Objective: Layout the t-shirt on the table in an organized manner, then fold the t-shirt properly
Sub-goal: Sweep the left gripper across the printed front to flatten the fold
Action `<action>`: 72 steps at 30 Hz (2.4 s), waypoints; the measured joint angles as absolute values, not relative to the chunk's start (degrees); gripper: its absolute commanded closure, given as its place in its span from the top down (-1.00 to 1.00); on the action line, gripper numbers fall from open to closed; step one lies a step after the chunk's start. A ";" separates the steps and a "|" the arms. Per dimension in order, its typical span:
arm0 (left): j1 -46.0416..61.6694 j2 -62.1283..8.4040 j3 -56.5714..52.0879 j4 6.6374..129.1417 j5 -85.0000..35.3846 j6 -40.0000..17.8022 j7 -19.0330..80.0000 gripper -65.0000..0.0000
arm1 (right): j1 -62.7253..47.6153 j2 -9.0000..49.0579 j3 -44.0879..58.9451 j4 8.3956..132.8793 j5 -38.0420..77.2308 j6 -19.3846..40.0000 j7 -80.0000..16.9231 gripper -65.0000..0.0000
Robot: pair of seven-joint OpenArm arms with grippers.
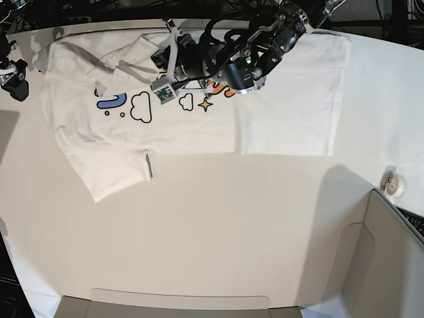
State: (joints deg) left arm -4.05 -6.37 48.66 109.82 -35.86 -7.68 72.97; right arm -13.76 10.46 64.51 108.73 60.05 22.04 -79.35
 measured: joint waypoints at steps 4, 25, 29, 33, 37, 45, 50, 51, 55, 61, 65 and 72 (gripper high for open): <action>-6.98 -3.62 52.93 105.91 -34.09 -7.75 71.35 -0.89 | -13.78 10.41 62.96 108.73 60.03 22.04 -79.33 -0.13; -14.17 1.19 67.68 89.84 -32.62 -7.99 57.39 -0.89 | -13.80 10.44 63.02 108.73 60.12 22.04 -79.31 -0.13; -15.53 1.08 67.48 87.53 -29.98 -7.55 55.44 -0.89 | -13.78 10.44 63.02 108.73 60.12 22.04 -79.31 -0.13; -15.09 1.08 67.35 86.02 -26.44 -5.65 54.74 -0.89 | -13.78 10.46 63.02 108.73 60.10 22.06 -79.31 -0.13; -14.76 0.97 67.35 86.98 -22.94 2.48 54.78 -0.89 | -13.78 10.44 63.02 108.73 60.12 22.04 -79.31 -0.13; -15.75 -2.24 67.20 96.75 -22.65 25.82 54.87 -0.89 | -13.78 10.46 63.02 108.73 60.12 22.04 -79.33 -0.13; -15.66 -4.08 60.03 101.21 -23.29 33.26 55.40 -0.89 | -13.76 10.48 63.02 108.73 60.12 22.04 -79.31 -0.13; -15.53 -4.43 57.34 101.80 -23.16 34.09 55.27 -0.88 | -13.78 10.44 63.02 108.73 60.10 22.04 -79.31 -0.13; -11.22 -5.63 44.29 103.85 -22.24 34.52 54.76 -0.88 | -13.28 10.44 63.00 108.73 58.00 22.04 -79.29 -0.13; -5.17 -6.79 30.46 109.67 -23.27 26.74 55.33 -0.70 | -10.87 10.41 63.02 108.62 54.92 22.02 -79.29 -0.13; -0.64 -8.58 22.37 114.52 -22.44 19.53 56.10 -0.46 | -10.26 10.37 63.02 108.62 54.68 22.04 -79.31 -0.12; 2.72 -10.79 7.46 117.30 -22.81 9.19 60.40 -0.10 | -7.73 8.84 63.02 108.62 52.14 22.06 -79.15 -0.12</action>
State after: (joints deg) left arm 2.72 -10.79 7.46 117.30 -22.81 9.19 60.40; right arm -7.73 8.84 63.02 108.62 52.14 22.06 -79.15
